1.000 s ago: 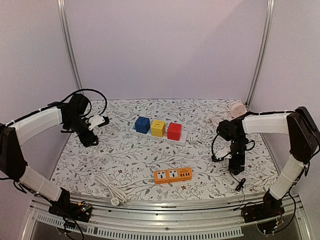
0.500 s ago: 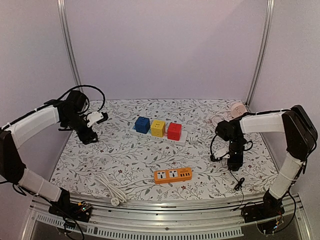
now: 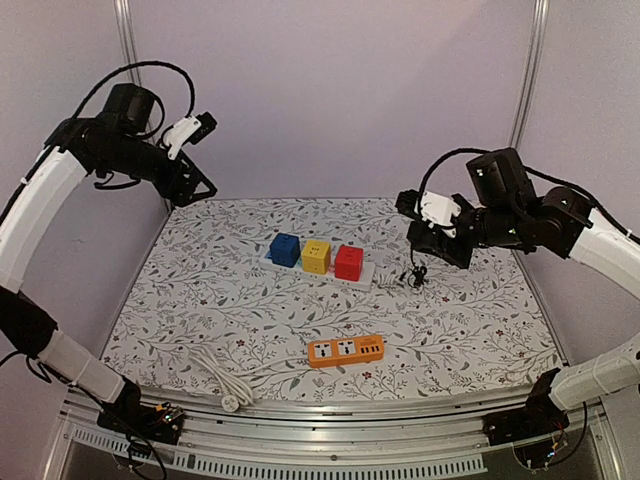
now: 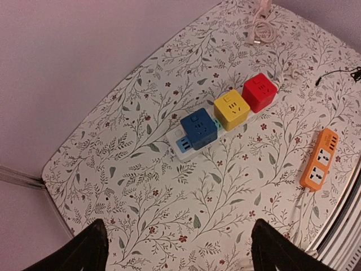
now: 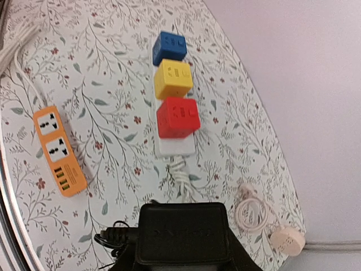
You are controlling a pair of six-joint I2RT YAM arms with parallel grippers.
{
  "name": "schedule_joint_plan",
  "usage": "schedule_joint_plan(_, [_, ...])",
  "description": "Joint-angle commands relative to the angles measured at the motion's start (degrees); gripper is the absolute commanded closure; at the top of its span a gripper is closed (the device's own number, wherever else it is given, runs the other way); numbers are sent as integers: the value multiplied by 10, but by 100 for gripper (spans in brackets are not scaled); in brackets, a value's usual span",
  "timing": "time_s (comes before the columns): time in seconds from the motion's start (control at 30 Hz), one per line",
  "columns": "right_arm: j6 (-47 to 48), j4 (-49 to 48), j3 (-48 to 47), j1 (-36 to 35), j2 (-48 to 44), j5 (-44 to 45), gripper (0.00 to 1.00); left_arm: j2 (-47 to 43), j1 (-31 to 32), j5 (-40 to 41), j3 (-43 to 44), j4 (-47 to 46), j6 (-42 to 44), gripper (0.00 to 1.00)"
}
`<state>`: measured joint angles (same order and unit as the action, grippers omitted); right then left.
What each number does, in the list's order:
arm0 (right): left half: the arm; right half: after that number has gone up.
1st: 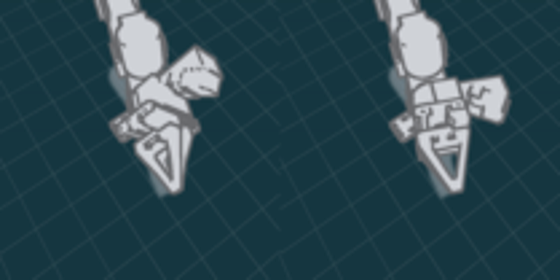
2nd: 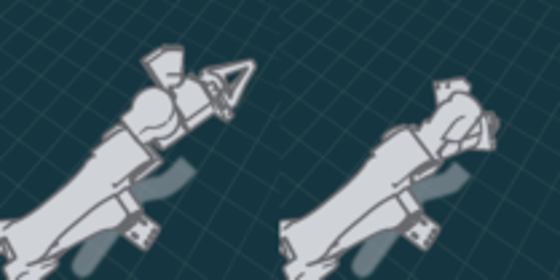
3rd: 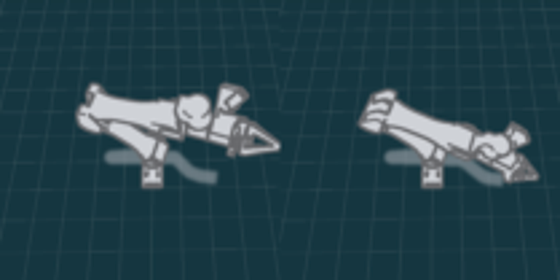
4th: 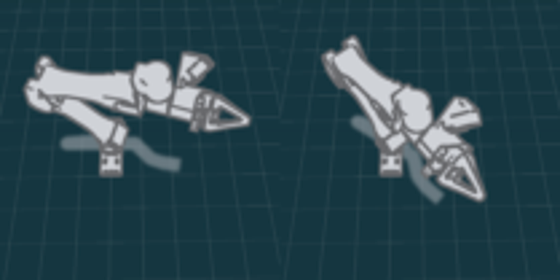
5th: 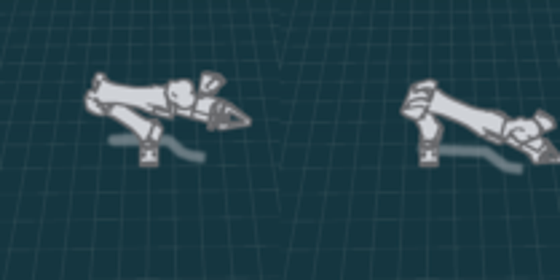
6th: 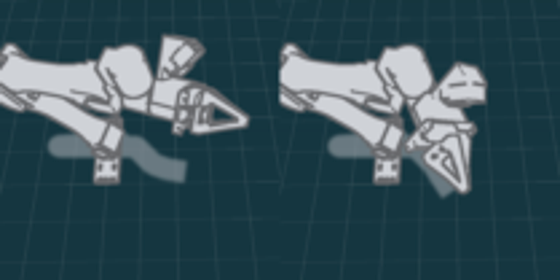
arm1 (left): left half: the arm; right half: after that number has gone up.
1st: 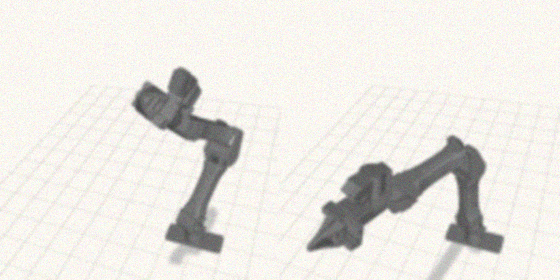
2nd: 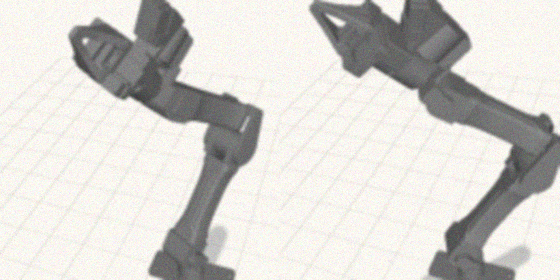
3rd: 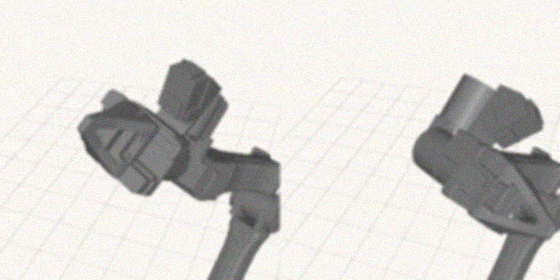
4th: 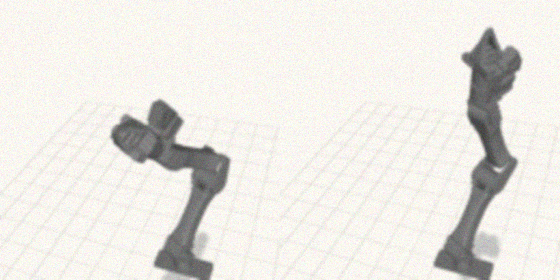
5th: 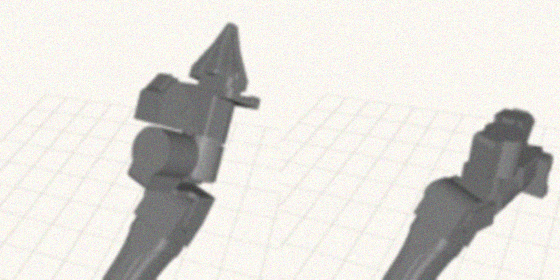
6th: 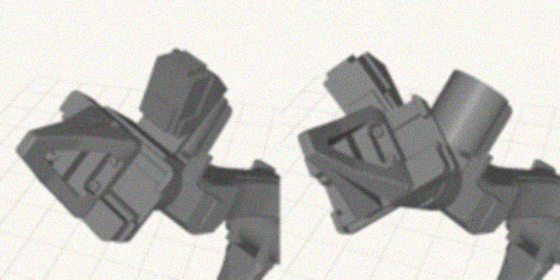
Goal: Insert the plug
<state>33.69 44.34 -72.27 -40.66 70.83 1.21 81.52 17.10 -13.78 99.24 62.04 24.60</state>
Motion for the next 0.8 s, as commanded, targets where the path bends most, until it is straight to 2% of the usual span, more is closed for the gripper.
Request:
schedule_joint_plan(0.0, [-38, -176, -13, -90, 16, -6, 100, 47, 108, 19, 110, 54, -76, 12])
schedule_joint_plan(0.13, [-55, -300, -33, -150, 67, 34, 100, 91, 192, -5, 182, 51, -116, 11])
schedule_joint_plan(0.3, [-66, -354, -114, -201, 162, 89, 100, 135, 243, -44, 218, 35, -164, 8])
schedule_joint_plan(0.43, [-121, -373, -161, -218, 222, 116, 100, 157, 249, -47, 212, 28, -183, 6])
schedule_joint_plan(0.57, [-171, -373, -185, -229, 251, 122, 100, 155, 248, -1, 184, 15, -187, 9])
schedule_joint_plan(0.77, [-213, -368, -210, -234, 279, 136, 100, 153, 246, -70, 151, 7, -198, 18])
